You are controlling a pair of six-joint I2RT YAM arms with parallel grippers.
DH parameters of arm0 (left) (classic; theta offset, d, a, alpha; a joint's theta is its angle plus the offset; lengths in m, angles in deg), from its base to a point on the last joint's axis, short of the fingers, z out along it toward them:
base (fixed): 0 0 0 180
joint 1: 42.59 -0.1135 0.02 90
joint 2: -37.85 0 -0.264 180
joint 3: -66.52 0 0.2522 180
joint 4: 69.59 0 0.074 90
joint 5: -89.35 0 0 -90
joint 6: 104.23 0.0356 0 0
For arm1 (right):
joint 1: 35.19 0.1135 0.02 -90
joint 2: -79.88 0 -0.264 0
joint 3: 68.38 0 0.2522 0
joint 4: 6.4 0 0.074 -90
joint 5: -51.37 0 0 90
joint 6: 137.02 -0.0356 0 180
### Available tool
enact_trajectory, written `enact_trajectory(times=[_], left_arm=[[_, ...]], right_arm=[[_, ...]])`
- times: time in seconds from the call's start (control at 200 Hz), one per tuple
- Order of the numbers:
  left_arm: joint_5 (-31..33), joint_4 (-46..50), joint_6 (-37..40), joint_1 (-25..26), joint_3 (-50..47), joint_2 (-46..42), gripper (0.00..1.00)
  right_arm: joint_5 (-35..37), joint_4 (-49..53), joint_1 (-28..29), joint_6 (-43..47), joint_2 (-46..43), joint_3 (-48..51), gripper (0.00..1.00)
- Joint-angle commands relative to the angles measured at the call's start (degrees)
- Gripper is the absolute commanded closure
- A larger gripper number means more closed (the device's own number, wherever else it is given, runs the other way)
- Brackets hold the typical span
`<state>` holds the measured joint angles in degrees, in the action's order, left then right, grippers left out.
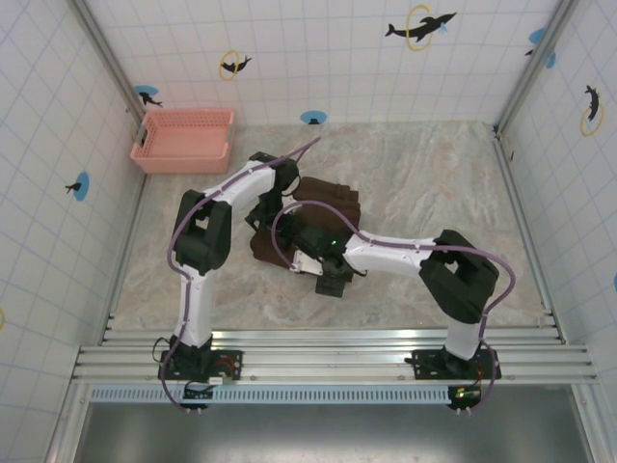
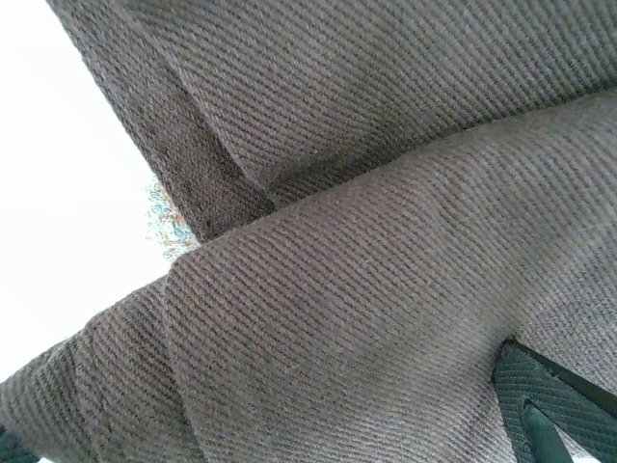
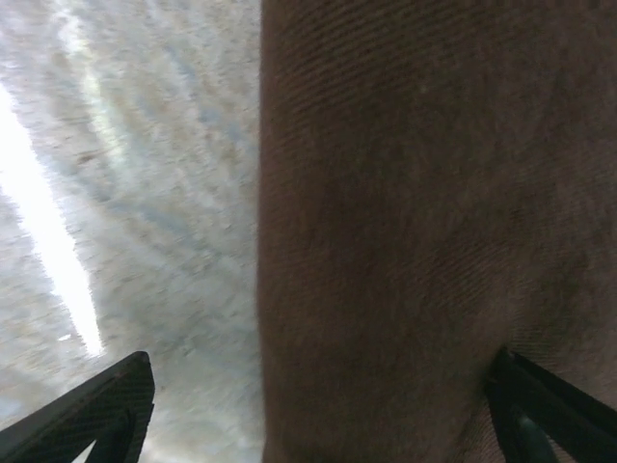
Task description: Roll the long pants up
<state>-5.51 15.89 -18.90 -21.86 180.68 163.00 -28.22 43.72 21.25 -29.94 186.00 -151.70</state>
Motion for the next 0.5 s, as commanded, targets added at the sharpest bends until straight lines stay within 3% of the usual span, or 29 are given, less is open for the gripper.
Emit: enact_trajectory(times=[0.0,0.115,0.235,0.275,0.355,0.45,0.49], left_arm=[[1.39,2.63,2.12,-0.11,0.71,0.57,0.03],[1.38,2.12,2.82,-0.12,-0.58,-0.54,0.03],[1.18,1.92,3.72,-0.16,-1.68,-1.29,0.03],[1.16,1.93,4.06,-0.21,-1.92,-1.48,0.03],[2.24,2.74,4.45,-0.26,-1.47,-1.83,0.03],[5.45,6.01,4.73,-1.13,1.66,-2.33,0.03],[7.30,7.53,4.82,-1.83,3.73,-2.74,0.03]], right_arm=[[5.35,-2.99,0.48,4.49,4.23,-2.88,0.12],[4.80,-3.52,-0.70,6.06,6.86,-3.92,0.24],[0.53,0.41,-1.32,7.13,9.55,-6.87,0.64],[-1.53,1.35,-1.33,7.16,9.77,-7.30,0.72],[-4.17,3.68,-0.83,7.14,9.32,-8.19,0.82],[-11.43,10.55,-0.91,6.97,8.84,-12.05,0.83],[-17.92,14.63,-1.51,7.37,8.90,-14.28,0.83]])
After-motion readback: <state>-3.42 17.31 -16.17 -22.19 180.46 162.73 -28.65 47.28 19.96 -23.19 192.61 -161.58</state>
